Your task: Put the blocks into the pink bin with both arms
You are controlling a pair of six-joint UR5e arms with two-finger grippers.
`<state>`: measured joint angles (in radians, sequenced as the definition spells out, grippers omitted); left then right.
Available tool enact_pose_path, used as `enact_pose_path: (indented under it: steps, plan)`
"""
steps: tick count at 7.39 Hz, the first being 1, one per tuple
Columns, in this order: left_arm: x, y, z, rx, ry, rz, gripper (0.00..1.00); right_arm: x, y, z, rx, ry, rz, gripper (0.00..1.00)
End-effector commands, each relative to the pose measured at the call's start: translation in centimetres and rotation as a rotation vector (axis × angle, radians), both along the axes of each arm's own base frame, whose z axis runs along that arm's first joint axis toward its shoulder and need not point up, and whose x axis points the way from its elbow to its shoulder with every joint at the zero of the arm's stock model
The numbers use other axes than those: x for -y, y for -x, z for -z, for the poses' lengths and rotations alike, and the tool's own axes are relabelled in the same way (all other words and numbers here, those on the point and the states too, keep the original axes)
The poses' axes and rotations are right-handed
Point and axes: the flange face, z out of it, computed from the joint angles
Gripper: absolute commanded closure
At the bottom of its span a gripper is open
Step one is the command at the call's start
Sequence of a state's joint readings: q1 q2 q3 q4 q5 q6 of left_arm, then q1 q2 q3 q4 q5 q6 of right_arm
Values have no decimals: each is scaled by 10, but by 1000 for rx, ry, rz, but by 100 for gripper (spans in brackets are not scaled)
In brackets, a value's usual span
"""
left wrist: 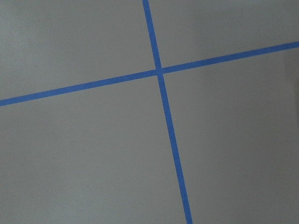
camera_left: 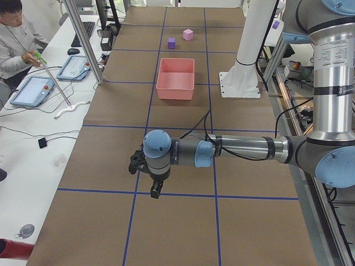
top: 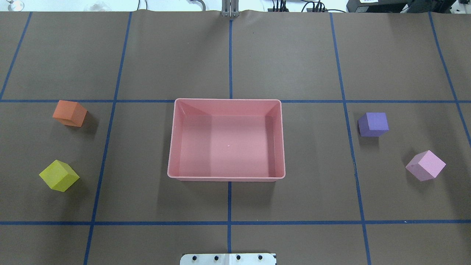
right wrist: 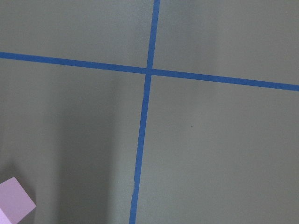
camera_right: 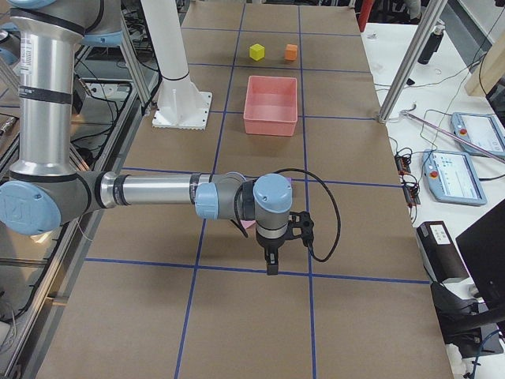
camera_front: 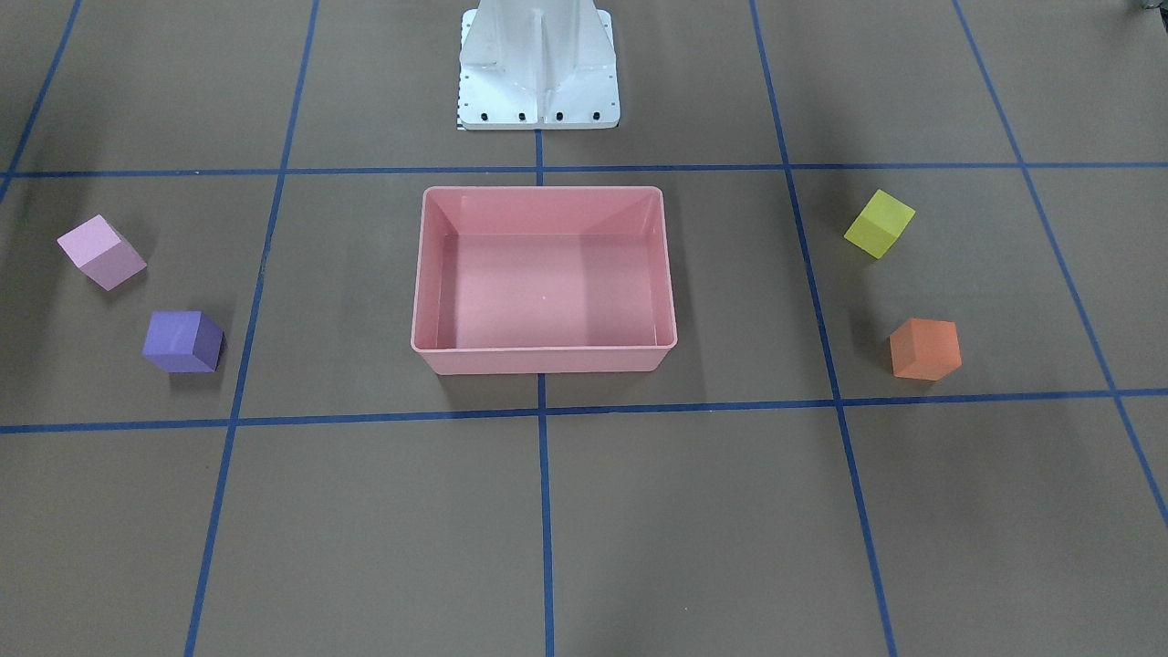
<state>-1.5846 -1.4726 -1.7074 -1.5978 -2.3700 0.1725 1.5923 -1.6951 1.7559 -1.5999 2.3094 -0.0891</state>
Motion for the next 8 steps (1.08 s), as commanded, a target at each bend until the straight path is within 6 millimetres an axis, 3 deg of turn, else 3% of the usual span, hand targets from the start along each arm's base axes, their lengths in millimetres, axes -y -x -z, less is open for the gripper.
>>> enact_pose_path:
  steps: [1, 4, 5, 7, 8]
  plan:
    - [2, -1, 8, -9, -20, -1, 0, 0, 0, 0, 1, 1, 0, 0]
    - [9, -2, 21, -12, -149, -4, 0, 6, 6, 5, 14, -8, 11, 0]
    - [39, -28, 38, -22, -187, -49, 0, 11, 9, 9, 17, 3, -4, 0]
    - [51, -48, 43, -56, -227, -98, 0, 28, 24, 26, 20, 5, -13, 0]
    - [52, -69, 48, -69, -296, -132, 0, 38, 37, 36, 21, 15, -20, 0]
